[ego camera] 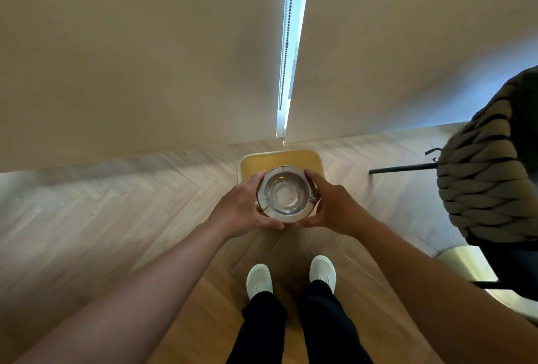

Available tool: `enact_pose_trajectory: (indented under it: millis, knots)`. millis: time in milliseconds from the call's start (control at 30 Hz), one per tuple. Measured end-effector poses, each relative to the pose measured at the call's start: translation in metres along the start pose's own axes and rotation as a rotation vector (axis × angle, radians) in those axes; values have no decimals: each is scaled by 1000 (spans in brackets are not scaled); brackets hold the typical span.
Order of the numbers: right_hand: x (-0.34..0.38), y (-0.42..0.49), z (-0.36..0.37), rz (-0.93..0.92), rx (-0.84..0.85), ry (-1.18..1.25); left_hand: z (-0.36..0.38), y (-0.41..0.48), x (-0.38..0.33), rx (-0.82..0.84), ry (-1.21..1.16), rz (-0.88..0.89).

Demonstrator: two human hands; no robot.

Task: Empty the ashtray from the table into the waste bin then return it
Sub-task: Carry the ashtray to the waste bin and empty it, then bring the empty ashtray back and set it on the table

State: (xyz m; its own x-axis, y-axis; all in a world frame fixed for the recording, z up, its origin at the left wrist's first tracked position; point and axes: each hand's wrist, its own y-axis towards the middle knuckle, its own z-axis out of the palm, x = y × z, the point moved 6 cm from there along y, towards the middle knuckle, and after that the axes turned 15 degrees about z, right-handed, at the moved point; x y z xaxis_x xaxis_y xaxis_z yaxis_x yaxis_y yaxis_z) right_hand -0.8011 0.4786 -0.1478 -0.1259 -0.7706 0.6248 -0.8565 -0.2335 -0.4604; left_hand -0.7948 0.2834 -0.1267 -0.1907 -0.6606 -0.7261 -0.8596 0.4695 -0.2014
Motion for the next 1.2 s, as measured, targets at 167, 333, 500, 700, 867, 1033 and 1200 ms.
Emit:
enact_pose_trajectory:
  millis: [167,333,500,700,867,1033,1200]
  knots:
    - [39,-74,-27,16,-51,76,-31,-39,-61,-12,-2,107]
    - [63,-165,-48,141,-98,142,-46,-82,-127,38,-22,218]
    - [68,-259,-58,273,-171,237,-38,-116,-189,138,-45,357]
    - [50,-361,-64,359,-426,279,-2,-135,-262,275,-72,550]
    - [11,-449,-55,489,-598,390,57,-143,-328,459,-40,711]
    - [-21,-556,-39,541,-787,484,133,-180,-405,631,-18,873]
    - [-62,-650,0,658,-851,591,207,-230,-461,745,-49,930]
